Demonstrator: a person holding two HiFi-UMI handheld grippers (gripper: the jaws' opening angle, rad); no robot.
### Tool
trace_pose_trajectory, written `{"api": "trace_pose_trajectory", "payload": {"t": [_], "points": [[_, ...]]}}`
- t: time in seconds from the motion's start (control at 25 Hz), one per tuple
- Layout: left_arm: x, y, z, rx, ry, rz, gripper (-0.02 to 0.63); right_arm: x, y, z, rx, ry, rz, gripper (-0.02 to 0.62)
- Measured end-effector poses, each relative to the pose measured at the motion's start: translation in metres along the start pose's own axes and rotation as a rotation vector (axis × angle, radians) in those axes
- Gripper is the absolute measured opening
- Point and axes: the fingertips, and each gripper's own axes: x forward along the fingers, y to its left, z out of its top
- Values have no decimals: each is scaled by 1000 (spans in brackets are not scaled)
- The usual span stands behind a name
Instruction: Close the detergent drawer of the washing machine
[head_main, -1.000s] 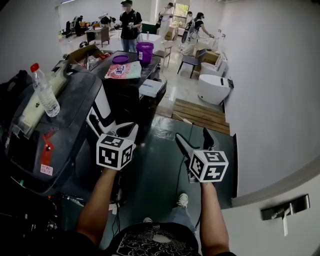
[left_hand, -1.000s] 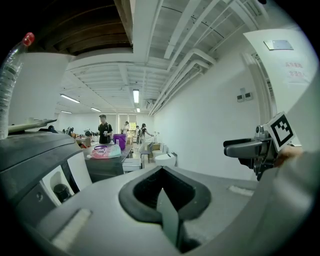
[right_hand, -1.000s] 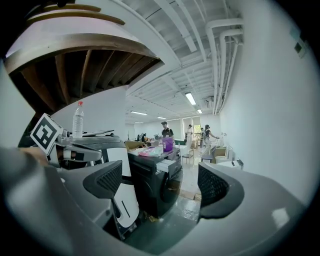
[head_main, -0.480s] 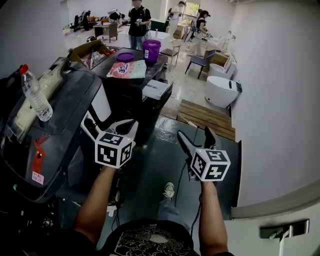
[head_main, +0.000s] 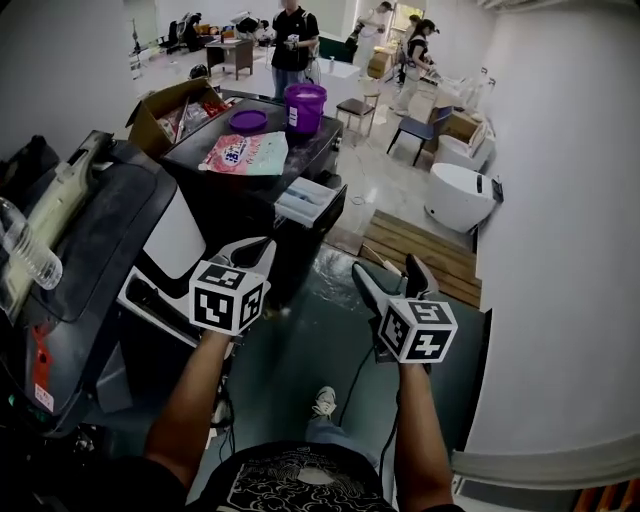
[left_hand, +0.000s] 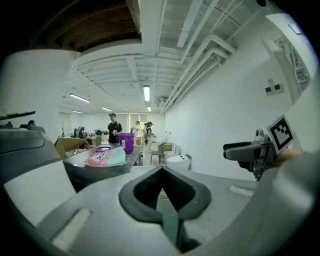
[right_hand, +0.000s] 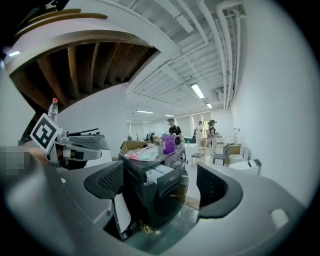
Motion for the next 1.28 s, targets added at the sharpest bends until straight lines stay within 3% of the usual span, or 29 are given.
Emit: {"api": "trace_pose_trajectory", "payload": {"t": [0.36, 0.68, 1.28], "points": [[90, 17, 38, -5, 2, 60, 0, 84, -62, 31, 8, 4, 72, 463], [137, 24, 54, -8, 13, 96, 0, 125, -98, 42, 13, 11, 107, 460], [163, 49, 49, -3, 57, 169, 0, 177, -97, 16, 122, 40, 265, 437]]}}
